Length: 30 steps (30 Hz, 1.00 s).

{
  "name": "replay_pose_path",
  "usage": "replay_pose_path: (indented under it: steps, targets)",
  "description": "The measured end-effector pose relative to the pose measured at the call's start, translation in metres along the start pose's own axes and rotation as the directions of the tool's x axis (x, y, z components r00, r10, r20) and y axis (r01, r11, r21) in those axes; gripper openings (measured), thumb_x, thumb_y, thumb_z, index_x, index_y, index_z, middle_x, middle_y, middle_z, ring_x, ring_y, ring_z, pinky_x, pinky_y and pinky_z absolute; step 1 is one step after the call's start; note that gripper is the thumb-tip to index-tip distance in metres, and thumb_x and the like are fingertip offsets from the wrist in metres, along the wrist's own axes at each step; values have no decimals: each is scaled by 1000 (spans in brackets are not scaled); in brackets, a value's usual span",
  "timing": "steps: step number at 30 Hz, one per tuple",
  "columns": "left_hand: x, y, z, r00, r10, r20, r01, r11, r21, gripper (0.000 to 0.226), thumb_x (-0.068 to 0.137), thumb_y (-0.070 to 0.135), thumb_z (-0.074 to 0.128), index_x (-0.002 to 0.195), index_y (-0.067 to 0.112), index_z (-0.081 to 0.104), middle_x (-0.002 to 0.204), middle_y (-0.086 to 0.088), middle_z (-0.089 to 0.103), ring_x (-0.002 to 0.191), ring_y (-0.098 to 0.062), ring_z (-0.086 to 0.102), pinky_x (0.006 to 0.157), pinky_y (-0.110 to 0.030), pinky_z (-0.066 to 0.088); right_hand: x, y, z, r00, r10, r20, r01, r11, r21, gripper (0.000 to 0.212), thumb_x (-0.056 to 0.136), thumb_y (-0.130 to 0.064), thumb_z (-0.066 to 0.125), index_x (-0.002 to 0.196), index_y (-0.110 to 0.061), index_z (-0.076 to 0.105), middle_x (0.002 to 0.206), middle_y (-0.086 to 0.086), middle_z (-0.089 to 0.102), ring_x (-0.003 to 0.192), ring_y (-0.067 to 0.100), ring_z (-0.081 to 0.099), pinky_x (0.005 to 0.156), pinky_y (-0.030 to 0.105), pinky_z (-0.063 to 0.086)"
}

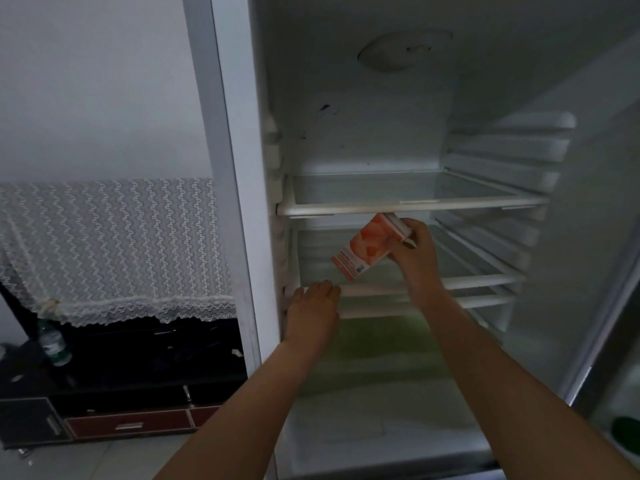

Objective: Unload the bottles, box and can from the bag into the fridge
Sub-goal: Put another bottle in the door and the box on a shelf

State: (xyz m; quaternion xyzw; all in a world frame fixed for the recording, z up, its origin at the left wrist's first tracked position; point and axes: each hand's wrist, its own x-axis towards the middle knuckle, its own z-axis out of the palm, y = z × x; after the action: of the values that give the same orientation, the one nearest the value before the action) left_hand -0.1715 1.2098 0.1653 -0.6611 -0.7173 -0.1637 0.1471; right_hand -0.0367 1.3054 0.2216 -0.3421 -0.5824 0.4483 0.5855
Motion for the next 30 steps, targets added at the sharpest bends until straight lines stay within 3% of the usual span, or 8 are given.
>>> replay_pose_path:
  steps: [4, 8, 10, 15, 18, 23, 27, 30]
  targets:
    - [-1, -1, 3, 999, 4, -38, -6, 999, -31, 45, 87, 11, 45, 132, 14, 41, 133, -5, 47, 118, -24, 45, 102, -36, 33, -7, -4, -1, 999, -44, 28, 45, 999, -22, 32, 85, -6, 59, 115, -14, 49, 92, -12, 54, 90, 10, 56, 83, 30, 49]
    - [-1, -2, 6, 999, 14, -38, -16, 998, -52, 44, 86, 9, 46, 130, 12, 44, 130, -7, 50, 116, -26, 47, 102, -37, 33, -8, -3, -2, 998, -15, 56, 15, 1000, -5, 28, 87, -6, 57, 108, -19, 45, 95, -10, 52, 101, 20, 55, 87, 38, 52]
    - [0, -2, 5, 999, 23, -40, -25, 999, -36, 43, 85, 10, 50, 127, 12, 47, 127, -7, 52, 114, -26, 50, 100, -38, 36, -8, -2, 0, 997, -15, 77, 13, 999, 29, 29, 87, -6, 57, 108, -17, 42, 97, -6, 52, 101, 21, 55, 81, 34, 54]
    - [0, -2, 5, 996, 20, -89, -17, 999, 29, 44, 42, 14, 84, 84, 18, 70, 78, 1, 70, 66, -17, 66, 61, -29, 55, 0, 5, 14, 997, 67, 46, -71, 992, 106, 32, 90, -14, 54, 112, -19, 32, 113, 14, 52, 95, 27, 62, 69, 26, 56]
    - [0, -4, 7, 996, 23, -88, -22, 1000, 14, 44, 47, 11, 81, 90, 16, 69, 85, -3, 71, 72, -20, 67, 66, -33, 56, 12, 6, 24, 995, 98, 25, -101, 987, 126, 26, 91, -17, 53, 110, -17, 35, 110, 17, 55, 84, 23, 63, 61, 21, 56]
    - [1, -2, 7, 999, 36, -14, -37, 999, -25, 44, 84, 10, 50, 128, 12, 44, 133, -9, 50, 119, -26, 47, 105, -42, 35, 30, 8, 43, 984, 165, 66, -169, 984, 60, 31, 94, -16, 45, 124, -8, 43, 113, 17, 58, 91, 25, 59, 62, 21, 49]
    - [-1, -2, 5, 1000, 30, 1, -30, 999, -19, 47, 86, 11, 49, 132, 12, 40, 138, -10, 45, 126, -27, 41, 110, -42, 29, 42, 7, 60, 952, 213, 221, -222, 975, 18, 42, 89, -19, 52, 130, -16, 42, 119, 15, 59, 96, 26, 60, 61, 24, 48]
    - [-2, -2, 5, 999, 35, -9, -35, 999, -17, 48, 85, 9, 51, 132, 10, 41, 138, -12, 44, 127, -29, 40, 110, -45, 29, 51, 14, 70, 934, 261, 244, -277, 960, 32, 66, 83, -9, 58, 139, -15, 23, 116, 15, 56, 95, 28, 60, 61, 25, 48]
